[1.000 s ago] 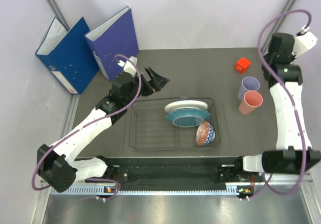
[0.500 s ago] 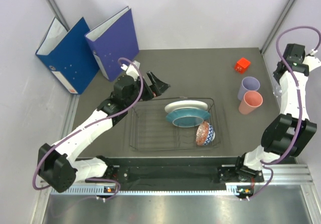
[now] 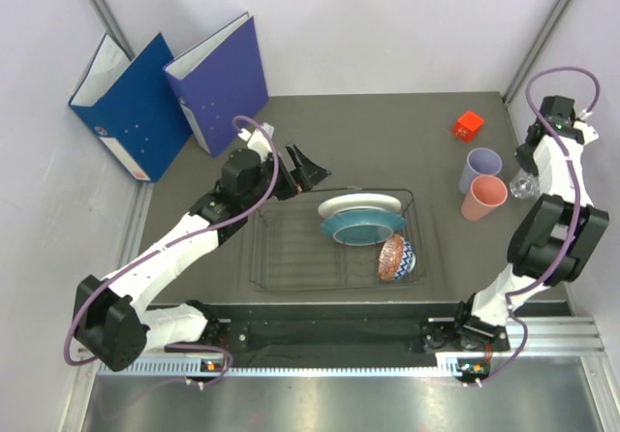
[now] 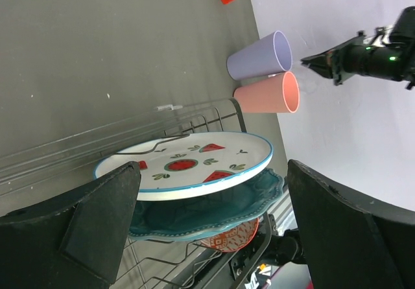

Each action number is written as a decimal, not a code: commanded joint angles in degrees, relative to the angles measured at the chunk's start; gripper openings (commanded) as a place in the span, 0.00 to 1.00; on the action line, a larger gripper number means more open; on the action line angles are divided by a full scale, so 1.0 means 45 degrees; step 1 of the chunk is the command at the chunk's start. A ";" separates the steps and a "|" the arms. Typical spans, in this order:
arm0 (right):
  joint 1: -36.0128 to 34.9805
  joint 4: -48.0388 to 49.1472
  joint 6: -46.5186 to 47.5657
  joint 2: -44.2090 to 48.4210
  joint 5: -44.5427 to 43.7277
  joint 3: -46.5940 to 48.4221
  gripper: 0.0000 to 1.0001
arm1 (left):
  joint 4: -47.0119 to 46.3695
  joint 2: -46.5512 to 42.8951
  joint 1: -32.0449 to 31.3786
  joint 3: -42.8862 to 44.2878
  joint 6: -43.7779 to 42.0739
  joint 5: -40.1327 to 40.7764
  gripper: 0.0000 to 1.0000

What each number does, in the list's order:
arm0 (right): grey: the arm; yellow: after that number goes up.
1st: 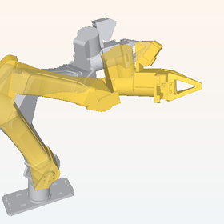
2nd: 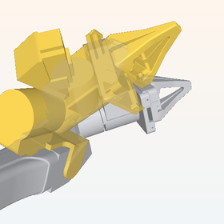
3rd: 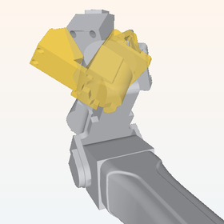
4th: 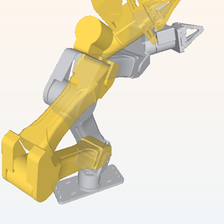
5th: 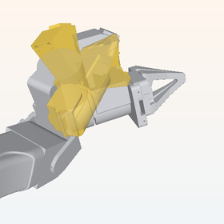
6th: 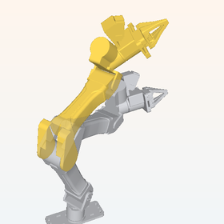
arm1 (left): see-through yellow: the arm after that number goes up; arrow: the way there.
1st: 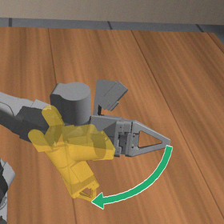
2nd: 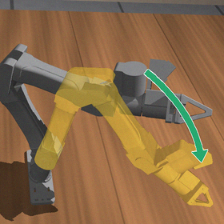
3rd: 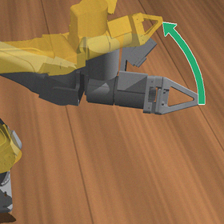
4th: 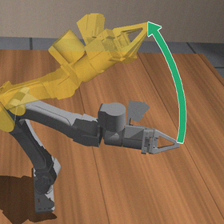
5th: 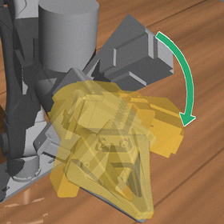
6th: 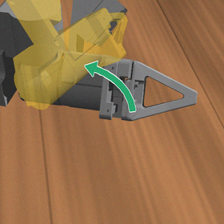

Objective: Unload the mixed dishes from the dish rack
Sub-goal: Place the cup at the center of the board.

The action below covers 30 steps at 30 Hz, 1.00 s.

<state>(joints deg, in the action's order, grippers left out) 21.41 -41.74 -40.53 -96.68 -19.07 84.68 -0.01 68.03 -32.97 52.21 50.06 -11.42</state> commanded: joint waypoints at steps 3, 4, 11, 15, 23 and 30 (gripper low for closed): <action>0.0282 0.0818 -0.0231 -0.0701 0.0429 -0.0264 0.00 | -0.0896 -0.0020 0.0003 -0.0370 0.0358 -0.0119 0.99; 0.0301 0.0818 -0.0231 -0.0779 0.0429 -0.0187 0.00 | -0.0954 -0.0020 0.0003 -0.0390 0.0398 -0.0138 0.99; 0.0282 0.0701 -0.0153 -0.1482 0.0546 0.0282 0.01 | -0.1052 0.0331 -0.0017 -0.0390 0.0613 -0.0196 0.99; 0.0282 0.0739 -0.0035 -0.1737 0.0683 0.0439 0.20 | -0.1130 0.0507 -0.0017 -0.0313 0.0633 -0.0255 0.99; 0.0282 0.0701 -0.0133 -0.1504 0.0800 0.0829 0.41 | -0.1208 0.0683 0.0003 -0.0273 0.0555 -0.0274 0.99; 0.0048 0.1225 -0.1226 0.0116 0.2068 0.2253 0.52 | -0.1306 0.0878 -0.0017 -0.0273 0.0574 -0.0411 0.99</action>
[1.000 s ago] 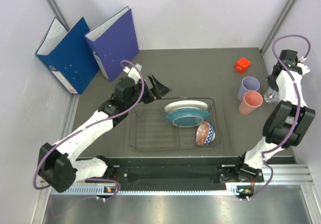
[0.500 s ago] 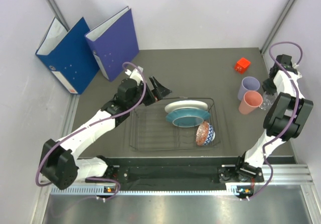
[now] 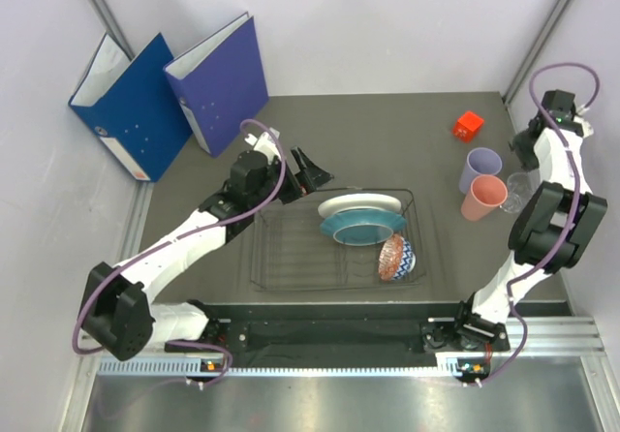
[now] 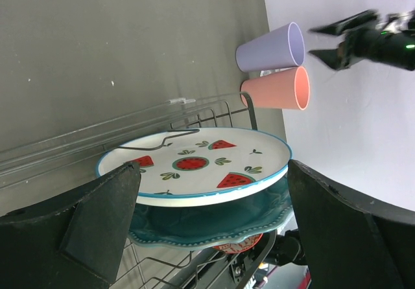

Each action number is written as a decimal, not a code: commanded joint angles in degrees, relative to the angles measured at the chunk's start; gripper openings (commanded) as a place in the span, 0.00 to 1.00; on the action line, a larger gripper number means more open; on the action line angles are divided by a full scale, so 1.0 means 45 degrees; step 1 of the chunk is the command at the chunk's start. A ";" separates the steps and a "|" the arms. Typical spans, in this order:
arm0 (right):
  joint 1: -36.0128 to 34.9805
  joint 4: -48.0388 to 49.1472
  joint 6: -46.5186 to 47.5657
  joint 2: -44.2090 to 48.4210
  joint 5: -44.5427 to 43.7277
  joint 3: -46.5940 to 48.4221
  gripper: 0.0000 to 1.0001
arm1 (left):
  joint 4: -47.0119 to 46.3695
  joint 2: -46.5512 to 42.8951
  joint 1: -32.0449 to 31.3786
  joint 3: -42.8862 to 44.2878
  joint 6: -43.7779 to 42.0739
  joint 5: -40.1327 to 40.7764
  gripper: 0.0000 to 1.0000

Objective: Unload the mixed dishes from the dish rack
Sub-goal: Place the cup at the center of the board, then pick up the bowl from the dish rack.

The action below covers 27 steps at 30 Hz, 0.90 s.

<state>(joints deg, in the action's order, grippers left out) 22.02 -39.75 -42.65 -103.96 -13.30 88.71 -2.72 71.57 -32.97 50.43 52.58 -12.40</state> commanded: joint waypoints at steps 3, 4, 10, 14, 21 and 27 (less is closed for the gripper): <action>-0.0593 0.0650 -0.1049 0.2359 0.1099 0.2880 0.57 | -0.0723 0.0131 -0.0017 0.0101 0.0016 -0.0173 0.99; -0.0848 0.0514 -0.1010 0.2496 0.1061 0.3891 0.59 | -0.0723 0.0131 -0.0017 0.0062 -0.0023 -0.0154 0.99; -0.4575 0.3591 0.0609 0.5577 0.0047 0.2449 0.84 | 0.1180 0.0092 -0.0017 0.0431 -0.1193 0.1033 0.99; -0.7272 0.4926 0.1956 0.7786 -0.0813 0.0369 1.00 | 0.2653 -0.0006 -0.0036 0.1096 -0.2618 0.2538 0.99; -1.2245 0.5278 0.3344 1.0015 -0.3484 -0.3826 1.00 | 0.2793 -0.0845 -0.0037 0.0942 -0.4436 0.3342 0.99; -1.5395 0.5121 0.3698 1.1246 -0.6299 -0.6405 1.00 | 0.1624 -0.1936 -0.0114 -0.0190 -0.5296 0.2855 0.99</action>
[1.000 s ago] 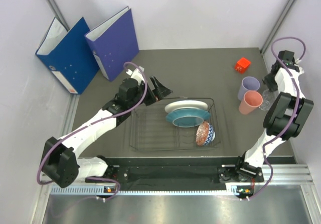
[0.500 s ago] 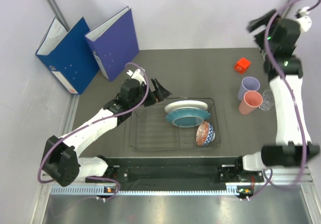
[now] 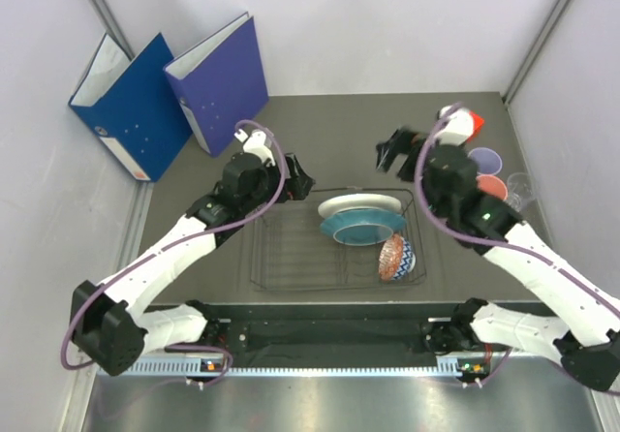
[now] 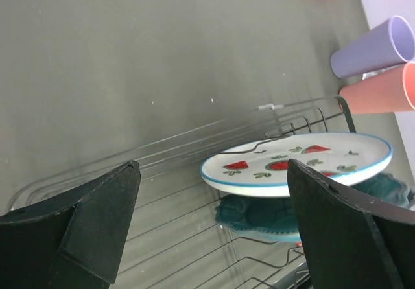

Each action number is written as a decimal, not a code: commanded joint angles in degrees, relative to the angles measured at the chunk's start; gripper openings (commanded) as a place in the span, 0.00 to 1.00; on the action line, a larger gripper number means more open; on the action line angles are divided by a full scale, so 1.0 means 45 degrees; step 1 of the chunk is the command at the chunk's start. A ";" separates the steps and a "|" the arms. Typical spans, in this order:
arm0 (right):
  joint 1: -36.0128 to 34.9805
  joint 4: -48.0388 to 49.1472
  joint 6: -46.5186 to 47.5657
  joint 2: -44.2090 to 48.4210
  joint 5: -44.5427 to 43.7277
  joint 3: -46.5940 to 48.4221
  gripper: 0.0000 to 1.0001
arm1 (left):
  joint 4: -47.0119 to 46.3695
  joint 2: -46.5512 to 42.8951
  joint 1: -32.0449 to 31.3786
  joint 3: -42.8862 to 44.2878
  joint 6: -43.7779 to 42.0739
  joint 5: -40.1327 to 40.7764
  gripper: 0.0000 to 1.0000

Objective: Unload the mixed dishes from the dish rack
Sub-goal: Pick up the bowl from the dish rack.

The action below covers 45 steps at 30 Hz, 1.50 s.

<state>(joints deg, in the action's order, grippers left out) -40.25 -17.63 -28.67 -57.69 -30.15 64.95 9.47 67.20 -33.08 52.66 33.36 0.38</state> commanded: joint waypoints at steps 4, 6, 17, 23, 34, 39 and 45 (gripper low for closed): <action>-0.2345 0.1745 0.0258 0.2871 -0.3105 -0.3295 1.00 | -0.1910 -0.1885 -0.0343 -0.1371 -0.1301 -0.0785 0.99; -0.2345 0.2665 0.0159 0.3579 -0.3065 -0.4155 1.00 | -0.1697 -0.1906 -0.0538 -0.1080 -0.1418 -0.0964 0.99; -0.2345 0.2178 0.0882 0.4264 -0.3963 -0.3202 1.00 | -0.1030 -0.1106 -0.6083 0.0523 -0.0736 0.2822 0.97; -0.2345 0.2258 0.1077 0.5203 -0.4179 -0.2755 1.00 | -0.1538 0.1642 -0.7941 0.0854 0.0124 0.3216 0.93; -0.2345 0.1261 0.0413 0.5535 -0.3925 -0.2948 1.00 | -0.3296 0.4089 -0.8371 0.1714 0.0340 0.1752 0.85; -0.2345 0.1222 0.0335 0.5496 -0.3828 -0.3066 1.00 | -0.3726 0.4871 -0.8489 0.1851 0.0399 0.1341 0.84; -0.2345 0.1144 0.0296 0.5535 -0.3768 -0.3222 1.00 | -0.4370 0.5593 -0.8489 0.1910 0.0399 0.0834 0.78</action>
<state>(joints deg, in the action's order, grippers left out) -50.41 -12.75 -26.92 -33.15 -47.66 51.29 -4.34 90.59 -71.20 59.11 34.70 6.48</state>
